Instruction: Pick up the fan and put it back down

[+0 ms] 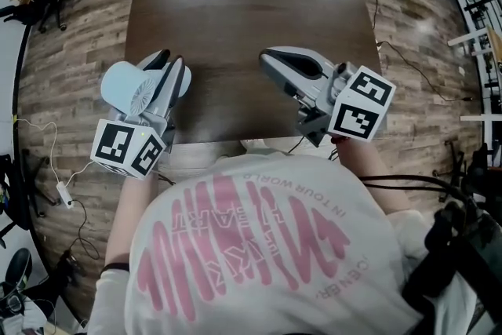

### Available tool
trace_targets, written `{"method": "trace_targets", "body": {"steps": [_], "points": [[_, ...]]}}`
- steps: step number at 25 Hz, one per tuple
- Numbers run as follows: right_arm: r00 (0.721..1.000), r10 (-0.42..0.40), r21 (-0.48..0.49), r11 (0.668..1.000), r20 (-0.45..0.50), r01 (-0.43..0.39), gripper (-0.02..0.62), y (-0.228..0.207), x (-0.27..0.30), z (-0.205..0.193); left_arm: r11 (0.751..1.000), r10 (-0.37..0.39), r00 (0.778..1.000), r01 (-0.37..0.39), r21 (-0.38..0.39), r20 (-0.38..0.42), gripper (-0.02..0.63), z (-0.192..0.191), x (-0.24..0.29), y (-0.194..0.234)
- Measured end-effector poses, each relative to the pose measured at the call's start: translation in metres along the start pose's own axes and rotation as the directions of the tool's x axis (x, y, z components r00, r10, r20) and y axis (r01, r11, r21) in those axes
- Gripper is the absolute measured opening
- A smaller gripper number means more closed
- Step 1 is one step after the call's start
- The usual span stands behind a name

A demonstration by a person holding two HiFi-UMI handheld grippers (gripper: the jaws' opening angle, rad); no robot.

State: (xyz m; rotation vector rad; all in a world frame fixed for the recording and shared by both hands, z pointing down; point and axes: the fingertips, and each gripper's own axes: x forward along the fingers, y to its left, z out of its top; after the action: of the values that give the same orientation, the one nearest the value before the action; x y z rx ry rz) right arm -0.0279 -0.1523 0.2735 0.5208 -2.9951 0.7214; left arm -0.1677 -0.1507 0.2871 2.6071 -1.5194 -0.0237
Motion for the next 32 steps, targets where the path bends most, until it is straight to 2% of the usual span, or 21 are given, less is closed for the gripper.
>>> {"method": "trace_targets", "body": {"steps": [19, 22, 26, 32], "points": [[0.997, -0.068, 0.017, 0.998, 0.022, 0.068, 0.006, -0.023, -0.012, -0.001, 0.999, -0.051, 0.997, 0.051, -0.009, -0.05, 0.118, -0.033, 0.032, 0.001], [0.997, -0.069, 0.022, 0.997, 0.018, 0.069, 0.006, -0.026, -0.008, 0.0, 0.998, -0.064, 0.996, 0.064, -0.003, -0.058, 0.118, -0.035, 0.036, 0.002], [0.998, -0.058, 0.075, 0.996, 0.021, 0.056, 0.006, -0.035, -0.009, 0.002, 0.999, -0.053, 0.996, 0.053, -0.014, -0.07, 0.118, -0.038, 0.04, 0.007], [0.999, -0.043, 0.064, 0.997, -0.003, 0.043, 0.006, -0.031, -0.003, -0.005, 0.999, -0.05, 0.996, 0.05, -0.004, -0.074, 0.118, -0.042, 0.039, 0.01]]}}
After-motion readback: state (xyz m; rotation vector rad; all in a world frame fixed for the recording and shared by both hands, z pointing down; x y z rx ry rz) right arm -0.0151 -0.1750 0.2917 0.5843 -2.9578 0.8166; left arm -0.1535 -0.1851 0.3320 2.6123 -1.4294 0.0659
